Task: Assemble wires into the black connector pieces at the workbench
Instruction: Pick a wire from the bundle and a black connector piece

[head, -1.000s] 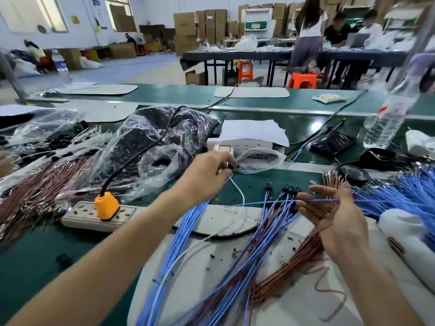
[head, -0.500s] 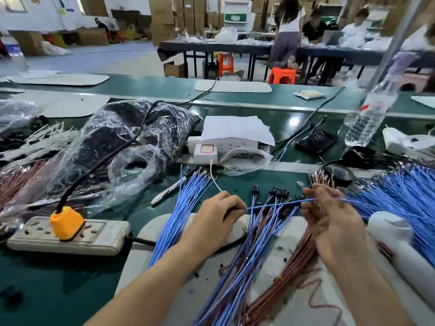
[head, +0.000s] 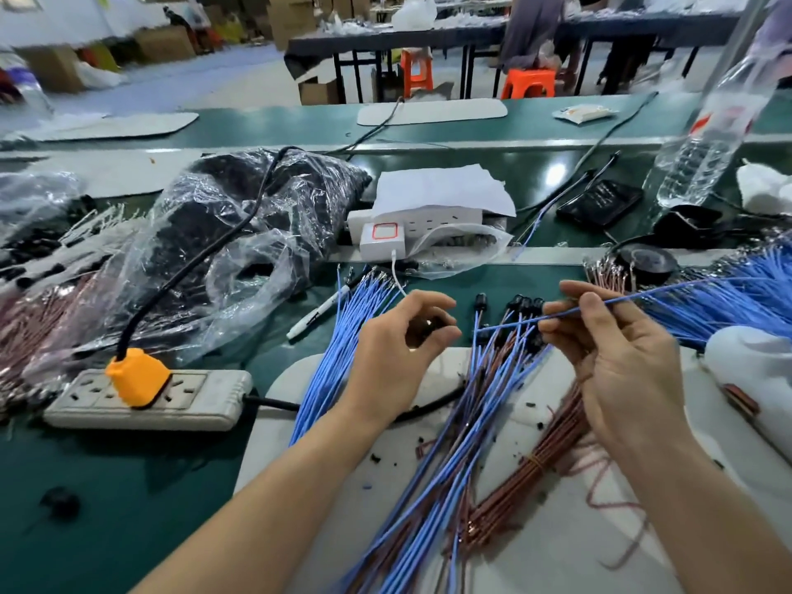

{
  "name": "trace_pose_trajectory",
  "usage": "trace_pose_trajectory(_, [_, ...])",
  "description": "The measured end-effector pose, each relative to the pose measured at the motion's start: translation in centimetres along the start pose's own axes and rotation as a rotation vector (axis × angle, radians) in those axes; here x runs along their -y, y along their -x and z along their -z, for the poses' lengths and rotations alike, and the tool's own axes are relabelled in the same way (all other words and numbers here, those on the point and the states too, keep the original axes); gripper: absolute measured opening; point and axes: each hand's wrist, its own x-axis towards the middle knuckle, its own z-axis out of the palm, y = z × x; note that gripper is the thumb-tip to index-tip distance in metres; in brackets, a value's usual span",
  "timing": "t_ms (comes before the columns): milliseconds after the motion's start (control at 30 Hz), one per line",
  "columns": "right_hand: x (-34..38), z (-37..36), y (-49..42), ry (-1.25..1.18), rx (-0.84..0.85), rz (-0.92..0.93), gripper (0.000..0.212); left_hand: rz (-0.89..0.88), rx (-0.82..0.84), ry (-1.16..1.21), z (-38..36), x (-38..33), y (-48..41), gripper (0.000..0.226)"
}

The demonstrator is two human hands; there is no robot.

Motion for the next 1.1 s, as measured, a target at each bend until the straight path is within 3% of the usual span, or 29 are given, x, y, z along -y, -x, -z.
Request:
trace_pose_trajectory(133, [0.2, -0.2, 0.3, -0.016, 0.021, 0.010, 0.023, 0.015, -0.007, 0.014, 0.0, 0.0, 0.1, 0.024])
trace_pose_trajectory(233, [0.7, -0.6, 0.6, -0.029, 0.045, -0.003, 0.024, 0.057, -0.014, 0.159, 0.0, -0.1, 0.1, 0.024])
trace_pose_trajectory(300, [1.0, -0.8, 0.9, 0.030, 0.078, 0.039, 0.021, -0.004, -0.013, 0.229, 0.0, -0.3, 0.0, 0.025])
trace_pose_trajectory(400, [1.4, -1.4, 1.8, 0.241, 0.170, 0.233, 0.020, -0.133, -0.008, 0.198, 0.1, -0.4, -0.1, 0.033])
trace_pose_trajectory(600, [1.6, -2.2, 3.2, 0.452, 0.220, 0.604, 0.026, -0.157, -0.034, 0.150, 0.4, -0.5, -0.3, 0.034])
trace_pose_trajectory(1100, [0.8, -2.1, 3.6, 0.560, 0.269, 0.719, 0.030, -0.155, 0.015, 0.066, 0.3, -0.6, 0.0, 0.034])
